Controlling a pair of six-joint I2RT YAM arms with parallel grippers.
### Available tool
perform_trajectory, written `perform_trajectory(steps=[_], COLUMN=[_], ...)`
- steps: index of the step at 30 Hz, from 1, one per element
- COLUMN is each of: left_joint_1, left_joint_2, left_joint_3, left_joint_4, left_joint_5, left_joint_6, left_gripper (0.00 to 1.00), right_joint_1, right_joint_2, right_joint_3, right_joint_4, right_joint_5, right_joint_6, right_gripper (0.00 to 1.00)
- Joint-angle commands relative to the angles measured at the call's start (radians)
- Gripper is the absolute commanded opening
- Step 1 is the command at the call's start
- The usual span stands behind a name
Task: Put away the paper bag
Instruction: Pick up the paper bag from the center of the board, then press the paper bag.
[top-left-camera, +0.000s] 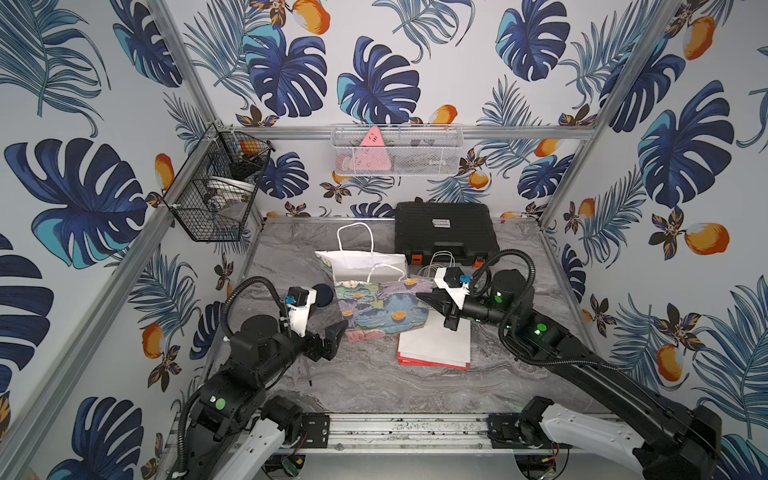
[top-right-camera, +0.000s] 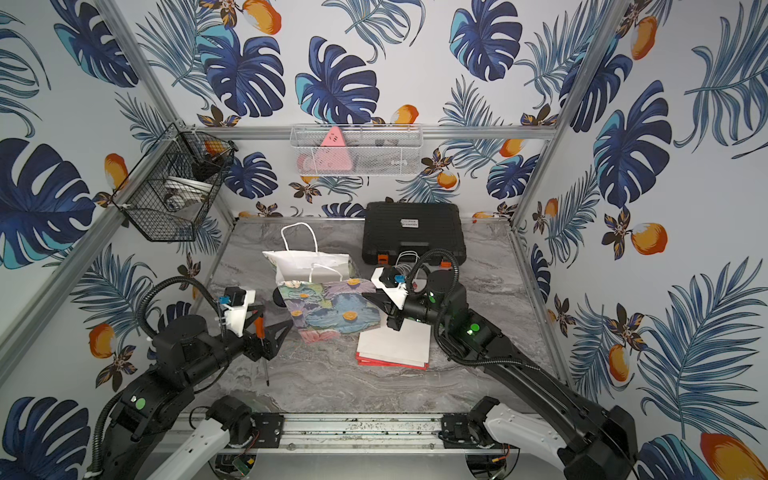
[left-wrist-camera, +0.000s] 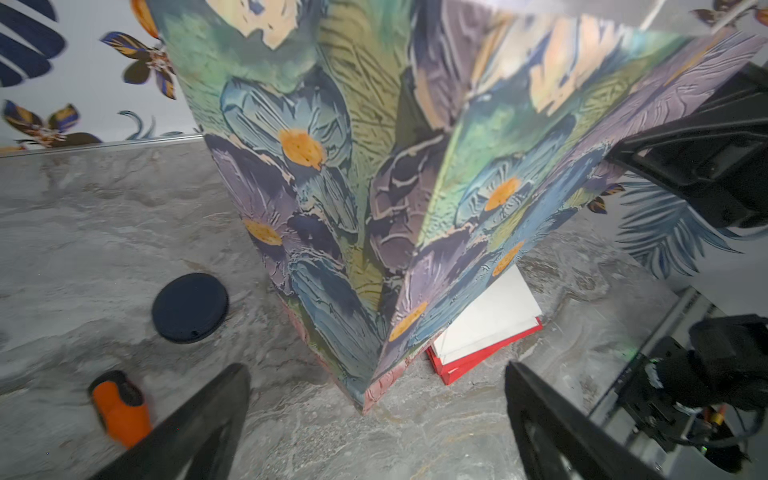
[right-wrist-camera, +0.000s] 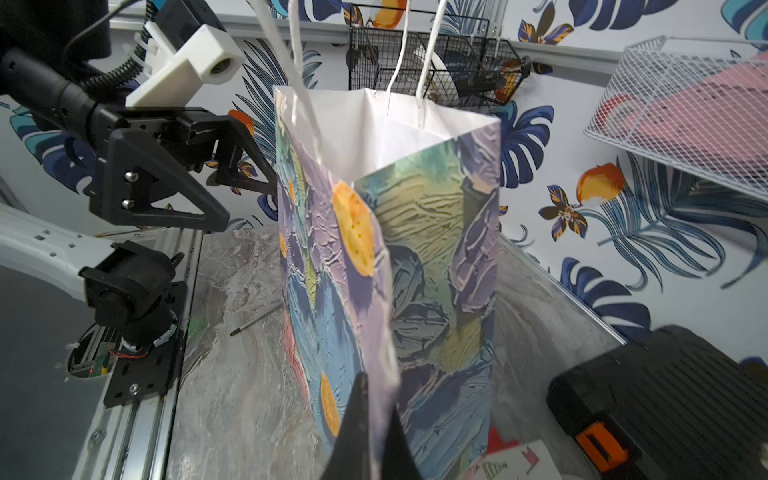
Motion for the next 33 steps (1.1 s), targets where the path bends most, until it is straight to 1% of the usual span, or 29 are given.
perform_trajectory(steps=[1, 4, 7, 10, 13, 14, 16, 19, 23, 26, 28, 31, 33], left_joint_1=[0.001, 0.001, 0.0, -0.001, -0.026, -0.052, -0.117, -0.248, -0.379, -0.434, -0.46, -0.488, -0.495], left_joint_2=[0.049, 0.117, 0.147, 0.163, 0.201, 0.214, 0.242, 0.28, 0.276, 0.26, 0.235, 0.192, 0.183], left_joint_3=[-0.081, -0.184, -0.291, -0.359, -0.383, -0.378, -0.382, -0.382, -0.415, -0.455, -0.477, -0.515, -0.542], left_joint_4=[0.171, 0.368, 0.56, 0.642, 0.66, 0.655, 0.657, 0.647, 0.638, 0.635, 0.631, 0.622, 0.623], left_joint_5=[0.243, 0.34, 0.365, 0.359, 0.341, 0.31, 0.21, 0.054, -0.178, -0.296, -0.343, -0.381, -0.392], left_joint_6=[0.009, -0.078, -0.163, -0.185, -0.204, -0.206, -0.223, -0.225, -0.245, -0.269, -0.302, -0.332, -0.339], left_gripper=[0.99, 0.99, 0.98, 0.97, 0.93, 0.93, 0.93, 0.91, 0.87, 0.87, 0.9, 0.95, 0.97], right_joint_1=[-0.001, -0.001, -0.001, -0.001, -0.001, -0.001, 0.0, 0.0, -0.002, -0.001, -0.001, -0.001, 0.0], right_joint_2=[-0.109, -0.208, -0.258, -0.251, -0.223, -0.217, -0.214, -0.219, -0.235, -0.252, -0.259, -0.261, -0.253], right_joint_3=[-0.061, -0.136, -0.168, -0.166, -0.154, -0.153, -0.158, -0.168, -0.185, -0.222, -0.234, -0.236, -0.233], right_joint_4=[-0.18, -0.218, -0.243, -0.272, -0.296, -0.301, -0.298, -0.303, -0.336, -0.29, -0.261, -0.252, -0.254], right_joint_5=[0.145, 0.187, 0.205, 0.208, 0.202, 0.204, 0.212, 0.219, 0.228, 0.222, 0.214, 0.207, 0.199], right_joint_6=[0.056, 0.089, 0.106, 0.106, 0.11, 0.112, 0.118, 0.127, 0.146, 0.171, 0.182, 0.174, 0.167], right_gripper=[0.0, 0.0, 0.03, 0.09, 0.18, 0.23, 0.32, 0.35, 0.36, 0.34, 0.32, 0.28, 0.27])
